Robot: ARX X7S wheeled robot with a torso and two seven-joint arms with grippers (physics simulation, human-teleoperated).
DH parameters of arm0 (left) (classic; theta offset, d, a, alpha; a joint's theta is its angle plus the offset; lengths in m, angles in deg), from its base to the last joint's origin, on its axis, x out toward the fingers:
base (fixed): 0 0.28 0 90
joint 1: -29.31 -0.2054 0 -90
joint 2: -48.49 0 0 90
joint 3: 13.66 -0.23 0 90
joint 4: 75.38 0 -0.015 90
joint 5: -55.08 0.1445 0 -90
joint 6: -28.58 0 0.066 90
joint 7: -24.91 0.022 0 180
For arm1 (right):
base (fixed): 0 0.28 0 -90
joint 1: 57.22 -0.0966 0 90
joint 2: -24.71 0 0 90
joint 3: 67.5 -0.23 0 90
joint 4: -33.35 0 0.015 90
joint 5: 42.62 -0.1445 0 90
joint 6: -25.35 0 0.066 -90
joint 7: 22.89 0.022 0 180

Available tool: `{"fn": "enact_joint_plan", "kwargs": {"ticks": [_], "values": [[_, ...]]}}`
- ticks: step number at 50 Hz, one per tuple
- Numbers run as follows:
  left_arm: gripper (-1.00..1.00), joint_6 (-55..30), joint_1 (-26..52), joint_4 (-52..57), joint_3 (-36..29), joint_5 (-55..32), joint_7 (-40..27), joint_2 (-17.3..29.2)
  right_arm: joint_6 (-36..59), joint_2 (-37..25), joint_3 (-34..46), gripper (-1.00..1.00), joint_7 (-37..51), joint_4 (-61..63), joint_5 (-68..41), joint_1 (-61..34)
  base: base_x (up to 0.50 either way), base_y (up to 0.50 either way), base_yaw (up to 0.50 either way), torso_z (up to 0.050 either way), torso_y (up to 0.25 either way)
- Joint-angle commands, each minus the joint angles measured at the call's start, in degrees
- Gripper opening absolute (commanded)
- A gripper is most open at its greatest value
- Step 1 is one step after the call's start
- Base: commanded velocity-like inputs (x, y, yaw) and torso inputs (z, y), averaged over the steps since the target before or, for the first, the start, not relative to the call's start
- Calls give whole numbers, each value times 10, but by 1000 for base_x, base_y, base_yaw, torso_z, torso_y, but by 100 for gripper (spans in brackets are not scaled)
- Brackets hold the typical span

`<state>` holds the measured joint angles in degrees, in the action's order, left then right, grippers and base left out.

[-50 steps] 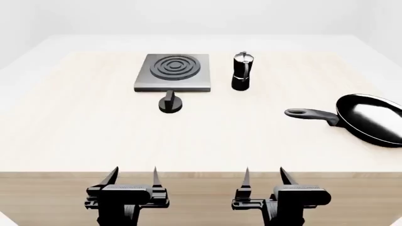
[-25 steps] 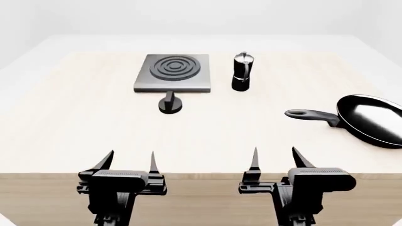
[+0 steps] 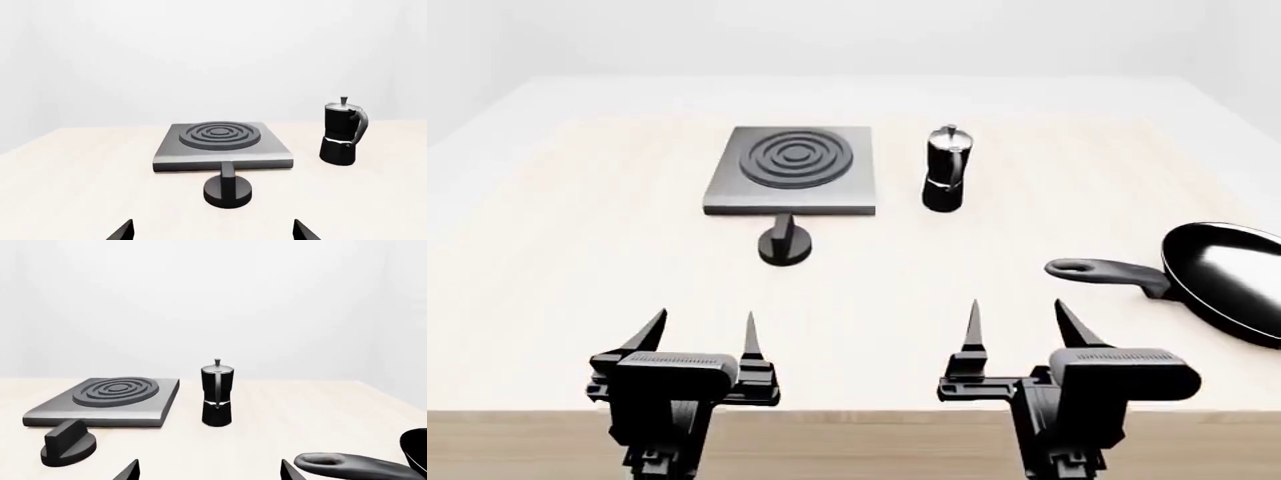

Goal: Put the frying pan on the stove.

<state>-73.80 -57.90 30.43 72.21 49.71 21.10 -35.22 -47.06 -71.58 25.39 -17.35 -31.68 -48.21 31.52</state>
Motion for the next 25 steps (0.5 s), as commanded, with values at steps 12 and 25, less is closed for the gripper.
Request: {"fn": "enact_joint_plan", "kwargs": {"ticks": [12, 25], "values": [[100, 6, -11, 3, -13, -10, -15, 14, -28, -11, 5, 100, 15, 2, -18, 18, 264, 0, 0, 0, 0], [100, 0, -15, 16, -21, -15, -22, 19, -44, -17, 5, 100, 21, -3, -30, 30, 268, 0, 0, 0, 0]]}}
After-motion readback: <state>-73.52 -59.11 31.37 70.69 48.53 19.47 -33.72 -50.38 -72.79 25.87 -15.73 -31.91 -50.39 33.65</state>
